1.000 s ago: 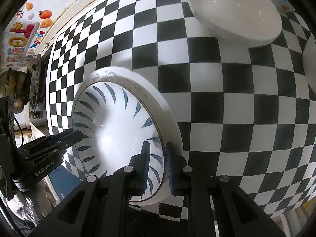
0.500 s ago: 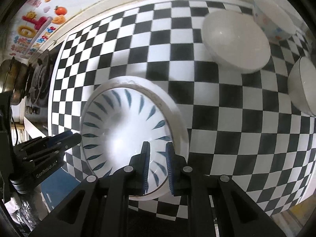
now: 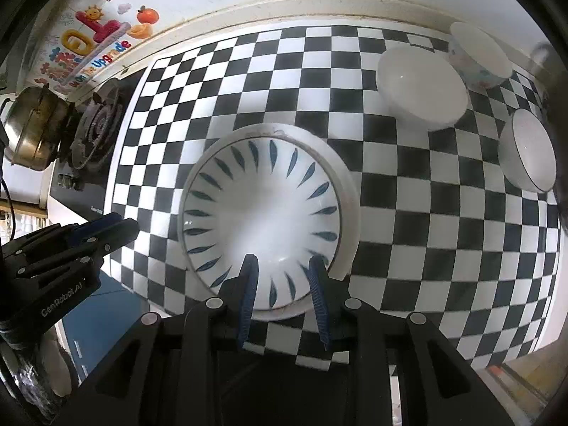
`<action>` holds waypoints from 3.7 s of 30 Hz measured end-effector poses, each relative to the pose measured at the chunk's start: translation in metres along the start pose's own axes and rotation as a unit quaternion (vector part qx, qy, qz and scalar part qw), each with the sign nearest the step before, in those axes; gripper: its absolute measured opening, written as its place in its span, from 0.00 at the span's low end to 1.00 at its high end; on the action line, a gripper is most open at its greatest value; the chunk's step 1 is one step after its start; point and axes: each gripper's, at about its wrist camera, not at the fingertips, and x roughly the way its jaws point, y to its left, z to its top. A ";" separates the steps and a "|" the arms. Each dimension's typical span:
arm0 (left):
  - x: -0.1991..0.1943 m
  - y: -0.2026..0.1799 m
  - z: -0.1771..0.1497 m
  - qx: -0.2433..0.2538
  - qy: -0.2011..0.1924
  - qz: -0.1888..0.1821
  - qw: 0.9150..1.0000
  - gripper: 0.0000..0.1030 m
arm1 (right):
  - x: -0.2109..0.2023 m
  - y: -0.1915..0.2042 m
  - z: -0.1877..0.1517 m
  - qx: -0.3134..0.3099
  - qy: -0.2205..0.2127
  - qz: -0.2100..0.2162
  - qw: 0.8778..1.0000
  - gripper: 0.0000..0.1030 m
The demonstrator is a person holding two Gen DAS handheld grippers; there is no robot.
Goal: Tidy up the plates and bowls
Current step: 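Lower the blue-striped plate onto the white plate stack and open both grippers, then move both grippers to a white bowl and close them on its rim, then lift the white bowl with both grippers off the counter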
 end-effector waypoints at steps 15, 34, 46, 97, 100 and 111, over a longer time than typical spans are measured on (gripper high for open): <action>0.003 -0.047 0.054 0.056 -0.025 -0.107 0.992 0.26 | -0.029 -0.074 -0.007 0.133 -0.017 0.032 0.991 0.52; 0.131 -0.133 0.193 -0.073 0.080 -0.109 0.988 0.26 | 0.030 -0.232 0.165 0.122 -0.013 0.010 0.992 0.52; 0.173 -0.159 0.207 -0.069 0.105 -0.082 0.989 0.18 | 0.081 -0.247 0.185 0.086 0.048 0.045 0.994 0.12; 0.113 -0.221 0.053 0.035 0.111 -0.099 0.988 0.18 | 0.020 -0.256 0.005 0.083 0.046 0.034 0.995 0.11; 0.121 -0.223 0.051 0.035 0.118 -0.098 0.988 0.18 | 0.028 -0.260 0.000 0.086 0.053 0.032 0.994 0.11; 0.149 -0.232 0.047 0.036 0.141 -0.086 0.986 0.18 | 0.050 -0.260 -0.004 0.088 0.078 0.030 0.993 0.11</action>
